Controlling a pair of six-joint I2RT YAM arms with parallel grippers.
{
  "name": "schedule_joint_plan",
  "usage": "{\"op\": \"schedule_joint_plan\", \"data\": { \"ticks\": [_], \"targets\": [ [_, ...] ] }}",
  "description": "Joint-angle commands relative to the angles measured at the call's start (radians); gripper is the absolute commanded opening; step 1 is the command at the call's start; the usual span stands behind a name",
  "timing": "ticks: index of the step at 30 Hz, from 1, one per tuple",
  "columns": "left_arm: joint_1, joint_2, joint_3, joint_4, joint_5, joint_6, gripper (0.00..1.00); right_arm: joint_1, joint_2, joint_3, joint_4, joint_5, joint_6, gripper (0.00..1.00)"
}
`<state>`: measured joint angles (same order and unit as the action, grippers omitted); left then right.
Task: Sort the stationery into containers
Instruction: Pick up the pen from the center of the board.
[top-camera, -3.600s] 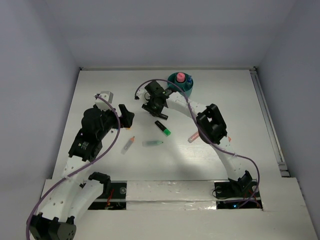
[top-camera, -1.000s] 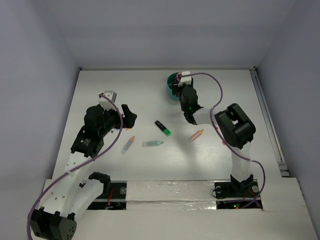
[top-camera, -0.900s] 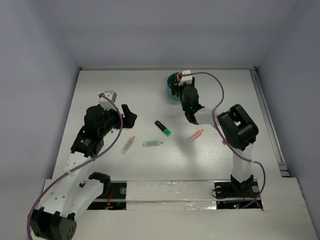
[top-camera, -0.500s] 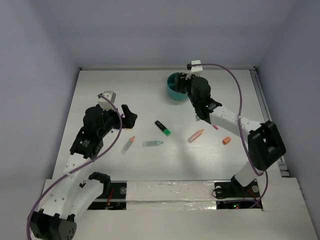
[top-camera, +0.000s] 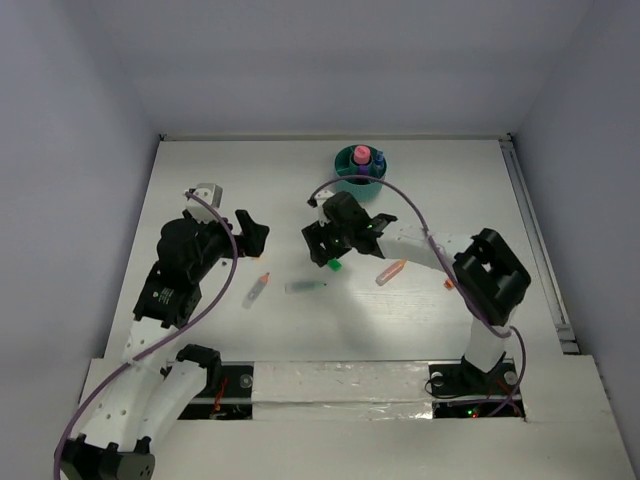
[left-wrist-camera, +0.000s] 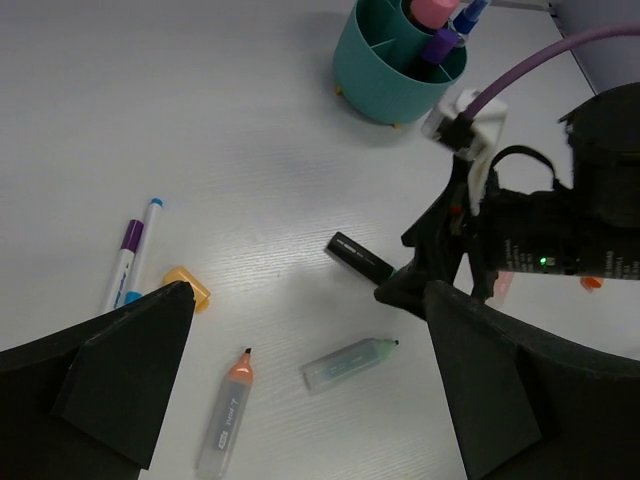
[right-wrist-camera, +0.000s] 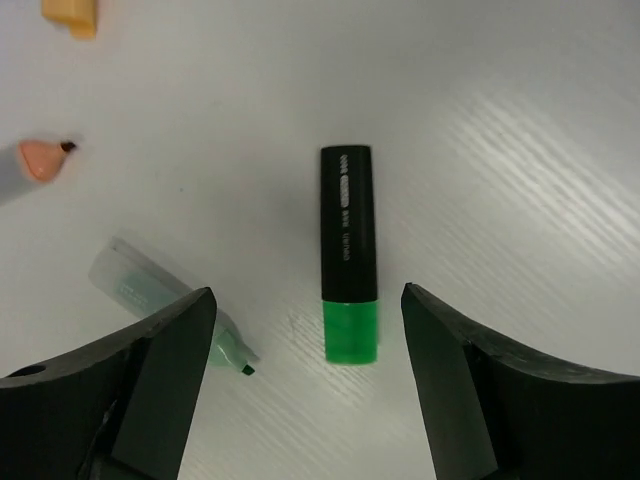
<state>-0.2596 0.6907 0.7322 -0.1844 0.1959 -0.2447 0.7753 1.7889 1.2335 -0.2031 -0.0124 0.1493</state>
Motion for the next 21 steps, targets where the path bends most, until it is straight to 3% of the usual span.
{"op": "schedule_joint_plan", "data": {
  "ticks": [1, 11, 17, 18, 21],
  "targets": [
    [0.008, -0.017, 0.019, 0.034, 0.005, -0.008, 0.99, 0.021, 0.077, 0.113, -0.125, -0.032, -0.027, 0.81],
    [0.017, -0.007, 0.016, 0.039, 0.033, -0.007, 0.99, 0.055, 0.253, 0.265, -0.18, 0.116, -0.066, 0.79],
    [0.017, -0.008, 0.016, 0.039, 0.036, -0.007, 0.99, 0.055, 0.317, 0.325, -0.19, 0.14, -0.07, 0.66],
    [0.017, -0.008, 0.016, 0.04, 0.036, -0.007, 0.99, 0.055, 0.335, 0.337, -0.194, 0.144, -0.07, 0.58],
    [0.017, -0.008, 0.016, 0.04, 0.037, -0.007, 0.99, 0.055, 0.359, 0.365, -0.205, 0.176, -0.071, 0.5]
  ]
}}
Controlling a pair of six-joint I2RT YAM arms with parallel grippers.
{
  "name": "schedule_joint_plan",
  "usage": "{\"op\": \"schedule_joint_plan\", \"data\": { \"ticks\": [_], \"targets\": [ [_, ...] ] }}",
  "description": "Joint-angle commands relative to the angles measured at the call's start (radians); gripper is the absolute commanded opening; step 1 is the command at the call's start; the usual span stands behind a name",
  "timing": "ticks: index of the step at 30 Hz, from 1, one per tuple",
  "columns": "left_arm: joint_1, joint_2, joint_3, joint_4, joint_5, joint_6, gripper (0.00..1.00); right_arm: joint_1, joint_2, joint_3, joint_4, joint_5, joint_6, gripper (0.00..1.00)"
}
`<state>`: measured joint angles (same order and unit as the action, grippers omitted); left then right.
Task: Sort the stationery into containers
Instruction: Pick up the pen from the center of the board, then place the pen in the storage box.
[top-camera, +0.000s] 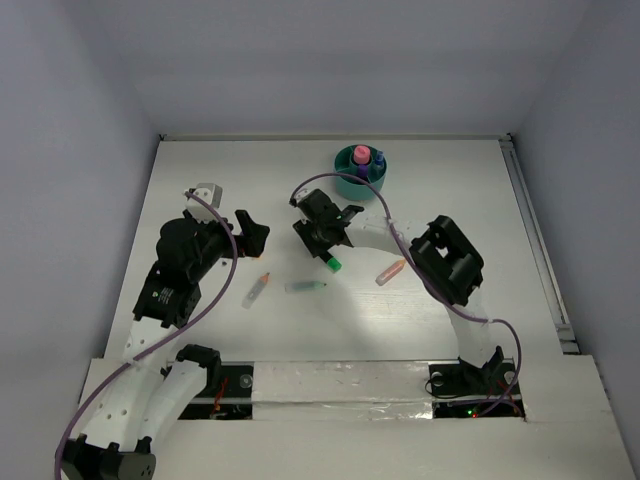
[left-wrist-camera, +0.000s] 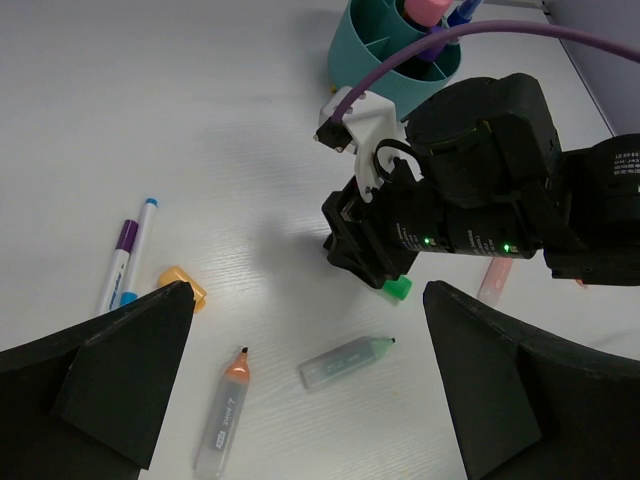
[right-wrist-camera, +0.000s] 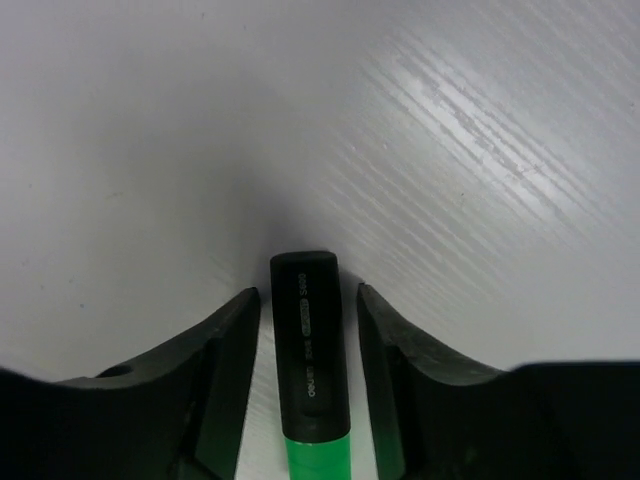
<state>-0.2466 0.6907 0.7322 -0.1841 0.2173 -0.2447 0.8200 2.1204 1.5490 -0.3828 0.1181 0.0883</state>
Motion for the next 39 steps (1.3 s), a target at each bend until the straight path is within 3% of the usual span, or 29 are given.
{"op": "schedule_joint_plan", "data": {
  "ticks": [1, 5, 9, 18, 25, 30, 39],
  "targets": [
    [0.004, -0.005, 0.015, 0.04, 0.017, -0.007, 0.99, 0.01, 0.033, 0.051, -0.018, 0.055, -0.01, 0.47],
    [0.004, 0.003, 0.015, 0.041, 0.024, -0.007, 0.99, 0.01, 0.045, 0.056, -0.005, 0.072, -0.015, 0.29],
    [0.013, 0.001, 0.015, 0.04, 0.022, -0.007, 0.99, 0.01, 0.036, 0.051, 0.018, 0.094, -0.019, 0.04],
    [0.013, 0.006, 0.013, 0.04, 0.019, -0.007, 0.98, -0.051, -0.126, -0.003, 0.339, 0.256, -0.076, 0.0],
    [0.013, 0.013, 0.015, 0.037, 0.014, -0.007, 0.98, -0.142, -0.169, -0.069, 0.865, 0.341, -0.211, 0.0],
    [0.023, 0.021, 0.016, 0.04, 0.025, -0.007, 0.98, -0.223, -0.116, -0.041, 1.024, 0.312, -0.2, 0.0],
    [0.032, 0.03, 0.015, 0.044, 0.034, -0.007, 0.97, -0.232, -0.065, -0.076, 1.231, 0.293, -0.251, 0.0]
  ]
}}
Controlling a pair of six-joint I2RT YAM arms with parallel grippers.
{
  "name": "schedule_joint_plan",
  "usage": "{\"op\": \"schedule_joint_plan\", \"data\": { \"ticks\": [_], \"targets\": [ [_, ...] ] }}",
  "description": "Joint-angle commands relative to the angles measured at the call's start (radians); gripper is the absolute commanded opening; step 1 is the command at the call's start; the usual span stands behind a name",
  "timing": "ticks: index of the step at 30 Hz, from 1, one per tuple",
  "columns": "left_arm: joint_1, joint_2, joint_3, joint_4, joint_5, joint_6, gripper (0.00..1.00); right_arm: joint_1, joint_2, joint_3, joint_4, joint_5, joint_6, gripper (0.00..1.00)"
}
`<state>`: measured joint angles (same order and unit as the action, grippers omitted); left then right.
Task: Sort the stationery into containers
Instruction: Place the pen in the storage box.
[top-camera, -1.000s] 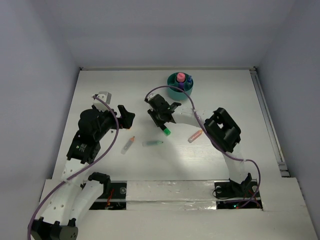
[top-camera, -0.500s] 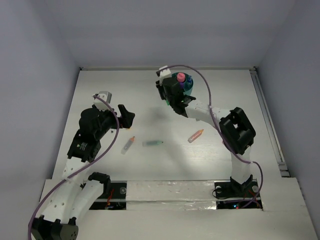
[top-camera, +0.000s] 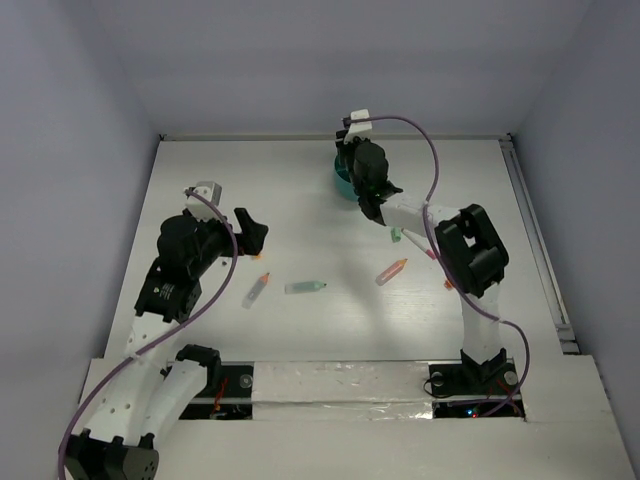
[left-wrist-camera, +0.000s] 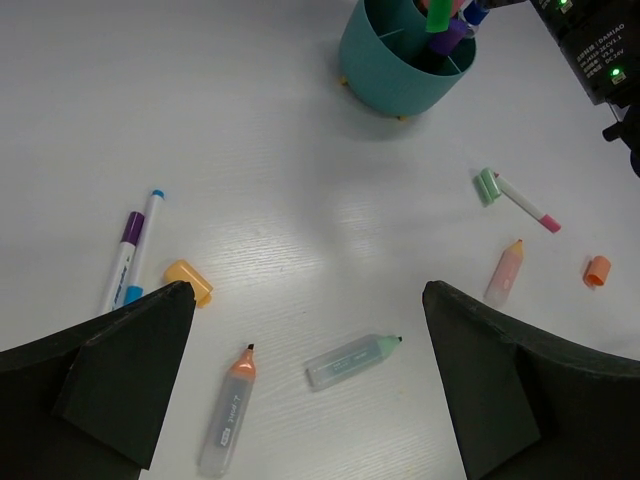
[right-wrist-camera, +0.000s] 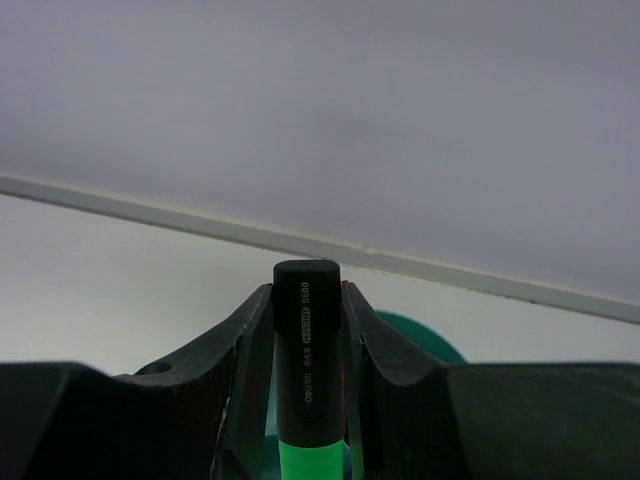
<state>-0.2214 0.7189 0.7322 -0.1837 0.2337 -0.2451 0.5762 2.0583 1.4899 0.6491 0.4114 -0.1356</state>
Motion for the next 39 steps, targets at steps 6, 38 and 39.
{"op": "schedule_joint_plan", "data": {
  "ticks": [6, 38, 39],
  "targets": [
    [0.016, 0.008, 0.015, 0.044, 0.021, -0.008, 0.97, 0.011, 0.002, -0.08, 0.314, -0.003, -0.019, 0.0],
    [0.025, 0.002, 0.015, 0.043, 0.032, -0.008, 0.97, 0.03, 0.123, -0.171, 0.572, 0.112, -0.11, 0.24],
    [0.025, 0.002, 0.015, 0.044, 0.033, -0.008, 0.97, 0.039, 0.12, -0.175, 0.573, 0.112, -0.108, 0.31]
  ]
}}
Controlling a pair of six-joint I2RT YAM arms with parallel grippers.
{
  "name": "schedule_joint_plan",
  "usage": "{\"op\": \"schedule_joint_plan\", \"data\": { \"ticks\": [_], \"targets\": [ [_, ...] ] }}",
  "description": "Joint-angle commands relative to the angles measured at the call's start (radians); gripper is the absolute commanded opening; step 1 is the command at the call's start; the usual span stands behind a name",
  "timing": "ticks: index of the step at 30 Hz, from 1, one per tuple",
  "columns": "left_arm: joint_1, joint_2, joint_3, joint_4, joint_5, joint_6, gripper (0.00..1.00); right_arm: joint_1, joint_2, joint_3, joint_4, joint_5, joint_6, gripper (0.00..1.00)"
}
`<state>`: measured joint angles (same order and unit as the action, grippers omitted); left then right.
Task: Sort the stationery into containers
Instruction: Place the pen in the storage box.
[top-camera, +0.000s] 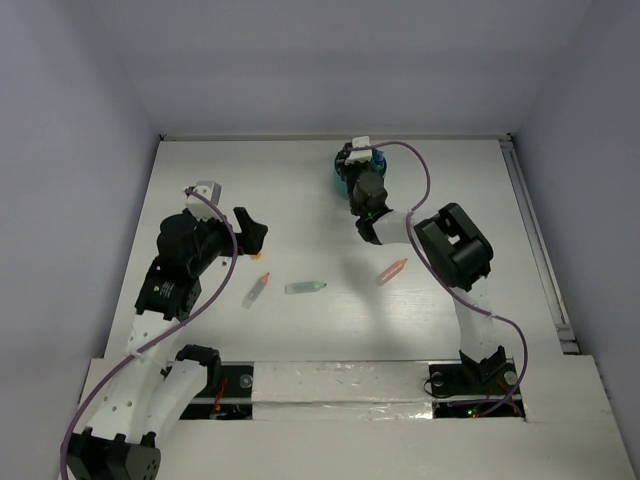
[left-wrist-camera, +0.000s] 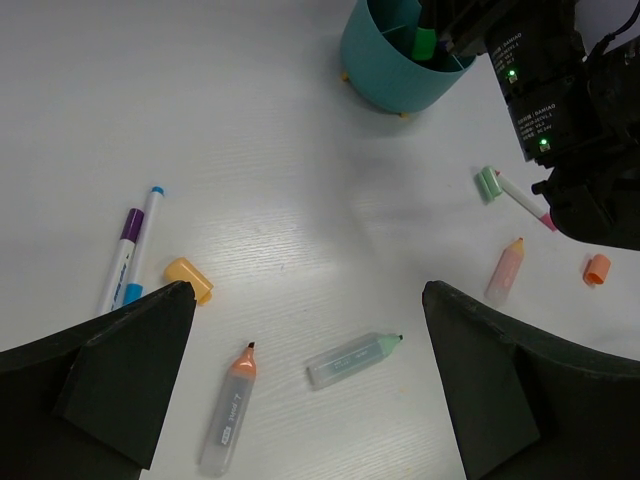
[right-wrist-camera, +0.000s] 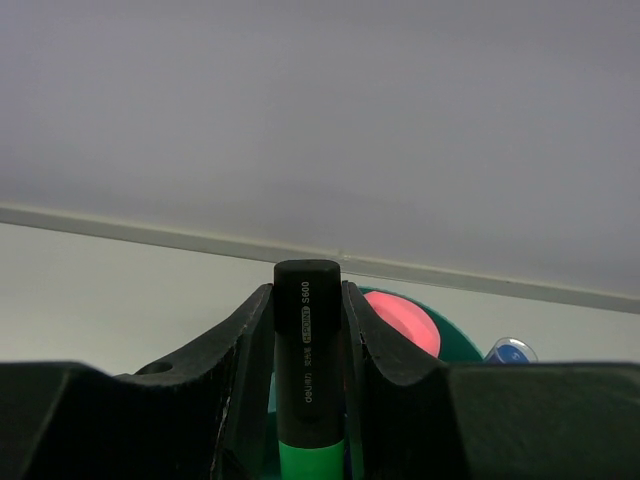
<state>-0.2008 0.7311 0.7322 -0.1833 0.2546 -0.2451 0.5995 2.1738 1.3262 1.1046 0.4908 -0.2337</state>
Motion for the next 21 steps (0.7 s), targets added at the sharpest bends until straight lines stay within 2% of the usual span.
{"op": "schedule_joint_plan", "data": {
  "ticks": [1, 6, 13, 16, 19, 21],
  "targets": [
    [0.004, -0.012, 0.013, 0.044, 0.012, -0.008, 0.97, 0.016, -0.003, -0.015, 0.118, 0.032, -0.009, 0.33],
    [0.004, -0.013, 0.013, 0.047, 0.02, -0.01, 0.97, 0.016, -0.037, -0.033, 0.089, 0.031, 0.005, 0.48],
    [0.004, -0.025, 0.013, 0.045, 0.02, -0.01, 0.97, 0.025, -0.077, -0.074, 0.084, 0.035, 0.005, 0.54],
    [0.004, -0.027, 0.013, 0.048, 0.023, -0.011, 0.97, 0.034, -0.156, -0.105, 0.072, 0.02, -0.003, 0.54],
    [0.004, -0.03, 0.013, 0.05, 0.028, -0.011, 0.97, 0.034, -0.299, -0.146, -0.021, -0.027, 0.036, 0.54],
    [0.004, -0.038, 0.013, 0.05, 0.032, -0.013, 0.97, 0.034, -0.382, -0.168, -0.217, -0.066, 0.117, 0.54]
  ]
}}
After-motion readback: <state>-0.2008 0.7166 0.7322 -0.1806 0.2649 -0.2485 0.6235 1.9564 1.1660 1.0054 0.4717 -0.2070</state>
